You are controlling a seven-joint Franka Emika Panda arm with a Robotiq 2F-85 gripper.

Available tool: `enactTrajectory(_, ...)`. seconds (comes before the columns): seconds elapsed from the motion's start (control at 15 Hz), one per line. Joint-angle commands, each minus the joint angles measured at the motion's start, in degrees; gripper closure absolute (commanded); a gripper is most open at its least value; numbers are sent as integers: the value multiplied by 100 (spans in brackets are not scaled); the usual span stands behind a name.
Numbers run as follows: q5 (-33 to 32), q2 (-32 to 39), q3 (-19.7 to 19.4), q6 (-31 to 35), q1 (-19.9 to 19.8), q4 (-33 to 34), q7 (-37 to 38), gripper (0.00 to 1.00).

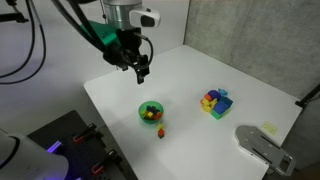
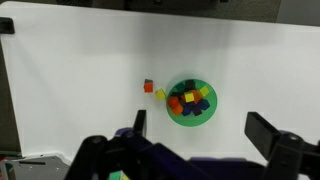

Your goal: Put the small orange block on top of the small green block on the table

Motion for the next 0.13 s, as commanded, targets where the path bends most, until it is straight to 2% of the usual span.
enactTrajectory(0.0, -22, -19, -39, -13, 34, 4, 16, 0)
enactTrajectory(0.07, -22, -25, -40, -13, 30, -1, 17, 0)
